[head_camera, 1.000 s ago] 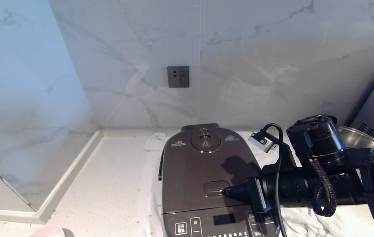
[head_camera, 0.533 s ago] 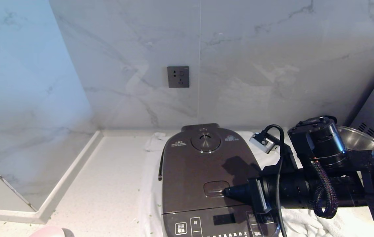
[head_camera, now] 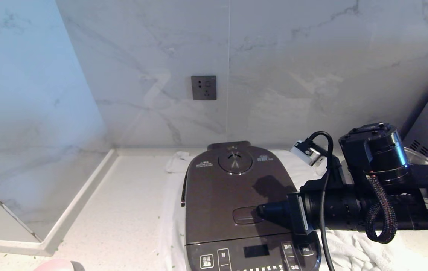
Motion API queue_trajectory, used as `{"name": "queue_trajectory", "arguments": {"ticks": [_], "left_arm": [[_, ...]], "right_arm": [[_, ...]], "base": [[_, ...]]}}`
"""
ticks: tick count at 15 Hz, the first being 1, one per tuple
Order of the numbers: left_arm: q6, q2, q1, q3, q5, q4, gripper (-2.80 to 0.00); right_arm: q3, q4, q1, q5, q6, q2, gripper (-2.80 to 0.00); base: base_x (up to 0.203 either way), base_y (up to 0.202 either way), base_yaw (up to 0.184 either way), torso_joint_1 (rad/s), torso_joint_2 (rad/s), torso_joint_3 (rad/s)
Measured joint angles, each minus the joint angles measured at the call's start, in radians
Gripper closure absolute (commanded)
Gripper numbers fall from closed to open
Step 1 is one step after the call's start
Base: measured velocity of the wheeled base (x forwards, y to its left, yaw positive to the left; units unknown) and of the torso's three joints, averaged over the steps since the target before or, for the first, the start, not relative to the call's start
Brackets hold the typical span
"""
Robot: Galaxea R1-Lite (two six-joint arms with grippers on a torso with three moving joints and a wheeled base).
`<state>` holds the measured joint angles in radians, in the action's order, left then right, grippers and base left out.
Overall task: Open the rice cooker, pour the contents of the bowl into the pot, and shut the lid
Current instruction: Open the rice cooker
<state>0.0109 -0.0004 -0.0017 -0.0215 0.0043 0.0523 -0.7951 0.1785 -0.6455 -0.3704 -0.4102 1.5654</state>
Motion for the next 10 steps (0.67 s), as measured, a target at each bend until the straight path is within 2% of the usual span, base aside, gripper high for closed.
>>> {"name": "queue_trajectory", "arguments": {"ticks": [10], "left_arm": [[-0.010, 0.000, 0.000, 0.001, 0.000, -0.007, 0.00]], "right_arm": [[-0.002, 0.016, 0.004, -0.009, 0.001, 0.044, 0.00]], "base": [[0.000, 0.000, 0.000, 0.000, 0.00, 0.000]]}}
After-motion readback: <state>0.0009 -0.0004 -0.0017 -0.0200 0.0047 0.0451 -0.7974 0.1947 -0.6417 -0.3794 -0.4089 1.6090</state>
